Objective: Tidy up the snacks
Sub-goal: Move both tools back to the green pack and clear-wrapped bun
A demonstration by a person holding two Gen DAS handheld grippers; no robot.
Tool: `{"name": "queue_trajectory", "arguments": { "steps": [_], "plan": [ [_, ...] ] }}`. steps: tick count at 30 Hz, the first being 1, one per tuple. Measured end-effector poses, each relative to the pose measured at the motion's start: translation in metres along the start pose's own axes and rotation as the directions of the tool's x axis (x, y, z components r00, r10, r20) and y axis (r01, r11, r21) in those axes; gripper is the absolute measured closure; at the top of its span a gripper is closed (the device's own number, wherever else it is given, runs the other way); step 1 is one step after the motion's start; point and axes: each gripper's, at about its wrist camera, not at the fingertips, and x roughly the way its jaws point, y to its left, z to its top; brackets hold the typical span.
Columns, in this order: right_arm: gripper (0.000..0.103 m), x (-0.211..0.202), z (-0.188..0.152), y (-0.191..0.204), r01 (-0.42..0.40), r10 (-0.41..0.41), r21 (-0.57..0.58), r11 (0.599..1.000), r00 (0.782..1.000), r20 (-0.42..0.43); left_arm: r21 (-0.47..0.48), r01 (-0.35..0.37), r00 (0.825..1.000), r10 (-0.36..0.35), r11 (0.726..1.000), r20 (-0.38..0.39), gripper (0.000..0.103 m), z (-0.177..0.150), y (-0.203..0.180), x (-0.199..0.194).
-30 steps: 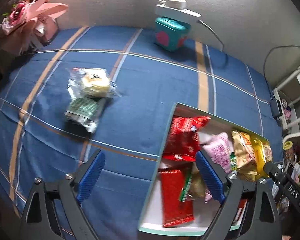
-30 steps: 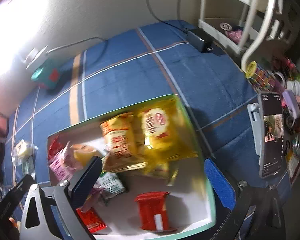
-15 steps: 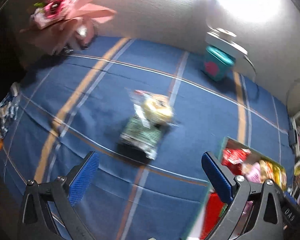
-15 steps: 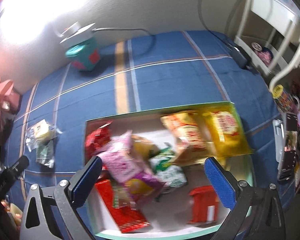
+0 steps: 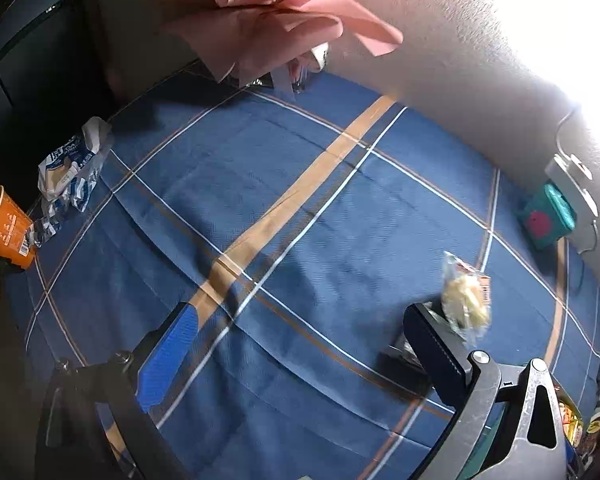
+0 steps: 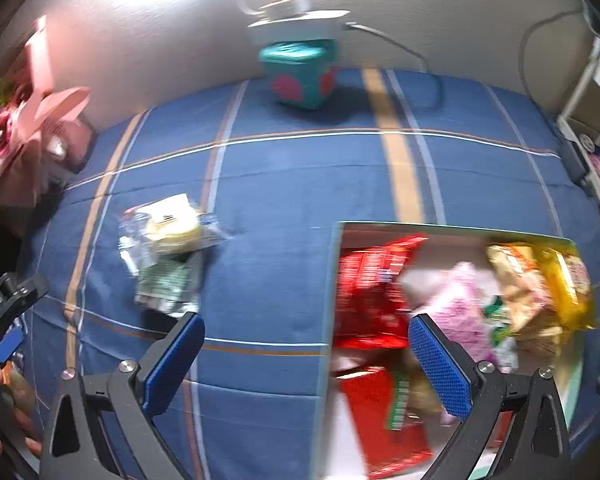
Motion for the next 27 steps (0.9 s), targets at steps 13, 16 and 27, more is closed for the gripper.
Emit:
{"name": "queue_trajectory", "arguments": {
  "steps": [13, 16, 27],
  "plan": [
    [0.0, 0.058, -0.009, 0.071, -0.056, 0.053, -0.065, 0.996, 0.997, -0.05, 0.007, -0.048, 0.988, 0.049, 0.999, -0.147, 0.001, -0.007, -0.001, 0.07],
    [0.0, 0.068, -0.009, 0.083, -0.05, 0.047, -0.088, 0.995, 0.998, -0.04, -0.006, -0.08, 0.986, 0.079, 0.997, -0.149, 0.001, -0.004, 0.004, 0.079],
    [0.0, 0.098, -0.002, 0.12, -0.063, 0.064, -0.132, 0.989, 0.998, 0.005, -0.065, -0.116, 0.981, 0.104, 0.991, -0.162, 0.001, 0.007, 0.02, 0.099]
  ]
}}
